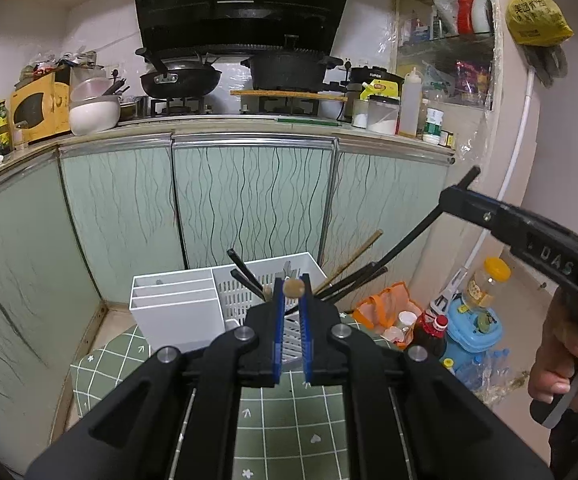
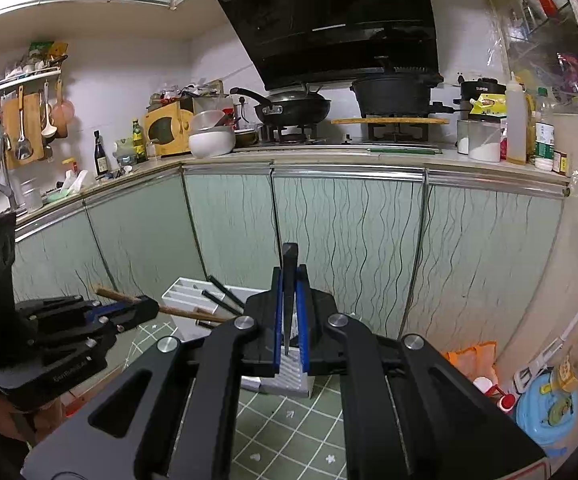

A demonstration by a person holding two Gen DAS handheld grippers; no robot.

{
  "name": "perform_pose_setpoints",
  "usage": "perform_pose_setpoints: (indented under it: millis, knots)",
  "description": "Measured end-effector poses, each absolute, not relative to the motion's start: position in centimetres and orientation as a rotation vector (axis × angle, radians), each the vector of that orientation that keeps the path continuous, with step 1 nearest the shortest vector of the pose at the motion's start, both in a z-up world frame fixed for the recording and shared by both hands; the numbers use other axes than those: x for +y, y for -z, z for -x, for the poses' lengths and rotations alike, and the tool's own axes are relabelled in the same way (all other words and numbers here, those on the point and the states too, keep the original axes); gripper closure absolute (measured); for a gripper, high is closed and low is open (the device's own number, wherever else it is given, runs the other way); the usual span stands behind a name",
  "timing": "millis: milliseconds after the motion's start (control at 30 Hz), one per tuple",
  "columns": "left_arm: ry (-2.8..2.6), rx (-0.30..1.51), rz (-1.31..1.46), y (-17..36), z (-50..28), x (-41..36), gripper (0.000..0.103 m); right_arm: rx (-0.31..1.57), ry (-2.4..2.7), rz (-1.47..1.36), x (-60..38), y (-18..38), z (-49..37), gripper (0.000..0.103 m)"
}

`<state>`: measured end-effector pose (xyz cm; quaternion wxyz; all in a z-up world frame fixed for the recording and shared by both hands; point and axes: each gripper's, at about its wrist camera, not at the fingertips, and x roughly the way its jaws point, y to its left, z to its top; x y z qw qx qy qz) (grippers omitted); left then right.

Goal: Organize utensils
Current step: 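Lift both chopsticks and carry them toward the white utensil holder, then lower both chopsticks into the holder and open both tools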

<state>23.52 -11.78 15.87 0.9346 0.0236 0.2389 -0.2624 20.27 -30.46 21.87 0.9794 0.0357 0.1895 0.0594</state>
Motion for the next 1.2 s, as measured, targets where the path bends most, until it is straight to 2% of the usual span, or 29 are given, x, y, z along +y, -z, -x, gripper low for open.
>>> perform_pose_setpoints:
  millis: [667,1067,1100,1133,1167,1200]
  knots:
    - [0.537,0.535,-0.041,-14.7,-28.1,-12.5,0.095,0.327,-0.157,-0.114,-31.2,-24.5,-24.5,0.097]
    - [0.559,0.579,-0.055,-13.4,-30.3,-13.7,0.094,0.394,-0.172,-0.089,-31.3,-19.7,-29.8,0.097]
    - [0.559,0.579,-0.053,-13.3,-30.4,-13.7,0.088,0.402,-0.171,-0.078,-31.1,-19.3,-30.1,0.097]
    - [0.553,0.575,-0.05,-13.2,-30.5,-13.6,0.077,0.409,-0.164,-0.066,-31.0,-18.8,-30.3,0.097]
    - [0.538,0.568,-0.044,-13.2,-30.5,-13.5,0.035,0.414,-0.159,-0.064,-31.0,-18.6,-30.3,0.095]
    - [0.524,0.552,-0.034,-13.2,-30.3,-13.3,0.005,0.43,-0.158,-0.065,-31.1,-18.2,-30.4,0.086]
